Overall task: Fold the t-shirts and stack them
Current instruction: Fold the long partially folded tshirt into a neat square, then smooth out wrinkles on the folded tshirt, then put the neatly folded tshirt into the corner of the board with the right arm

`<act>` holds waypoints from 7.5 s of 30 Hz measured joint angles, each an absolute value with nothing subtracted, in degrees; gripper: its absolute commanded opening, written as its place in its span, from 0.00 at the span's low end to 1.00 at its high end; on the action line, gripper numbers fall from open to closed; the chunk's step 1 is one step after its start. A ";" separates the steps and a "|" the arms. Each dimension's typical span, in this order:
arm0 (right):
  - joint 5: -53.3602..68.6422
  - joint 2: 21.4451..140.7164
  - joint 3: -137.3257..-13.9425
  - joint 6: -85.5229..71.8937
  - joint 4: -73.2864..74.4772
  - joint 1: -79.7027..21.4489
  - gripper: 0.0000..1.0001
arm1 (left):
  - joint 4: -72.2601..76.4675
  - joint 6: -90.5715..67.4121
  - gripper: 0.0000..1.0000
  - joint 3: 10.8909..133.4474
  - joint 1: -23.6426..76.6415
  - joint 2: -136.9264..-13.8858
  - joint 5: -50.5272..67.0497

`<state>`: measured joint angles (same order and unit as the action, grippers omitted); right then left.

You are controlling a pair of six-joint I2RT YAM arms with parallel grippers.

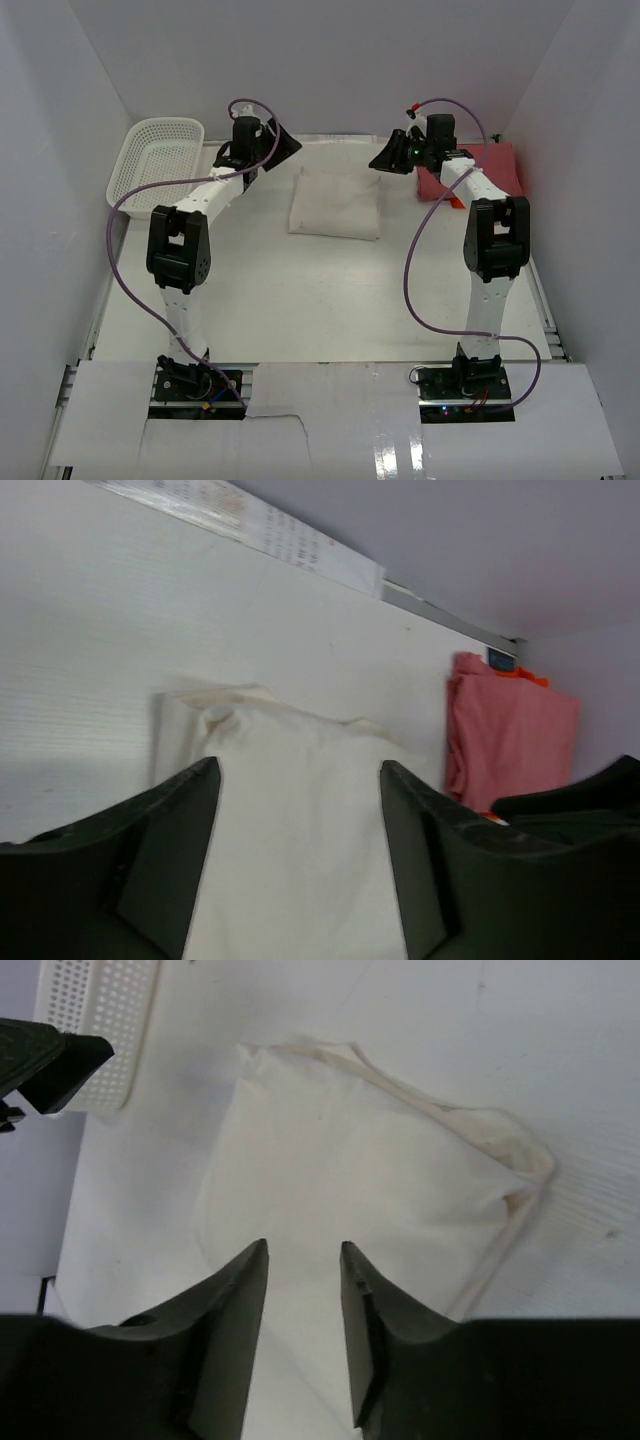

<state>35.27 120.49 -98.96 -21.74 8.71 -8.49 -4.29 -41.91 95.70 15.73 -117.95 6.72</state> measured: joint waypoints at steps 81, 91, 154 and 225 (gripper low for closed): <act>50.70 126.17 -90.17 -33.65 7.70 -15.81 0.08 | 1.98 -47.40 0.10 83.15 18.63 -115.87 36.56; 50.96 134.45 -105.93 -37.50 5.67 -15.27 0.08 | 17.37 -52.42 0.08 76.99 20.36 -132.03 50.41; 28.95 129.73 -101.14 -16.10 28.95 -14.94 0.84 | -3.05 -44.36 0.12 63.96 21.71 -101.67 27.57; 0.49 127.13 -126.93 -7.11 43.05 15.53 0.44 | -3.03 -42.87 0.12 55.96 19.44 -98.02 30.04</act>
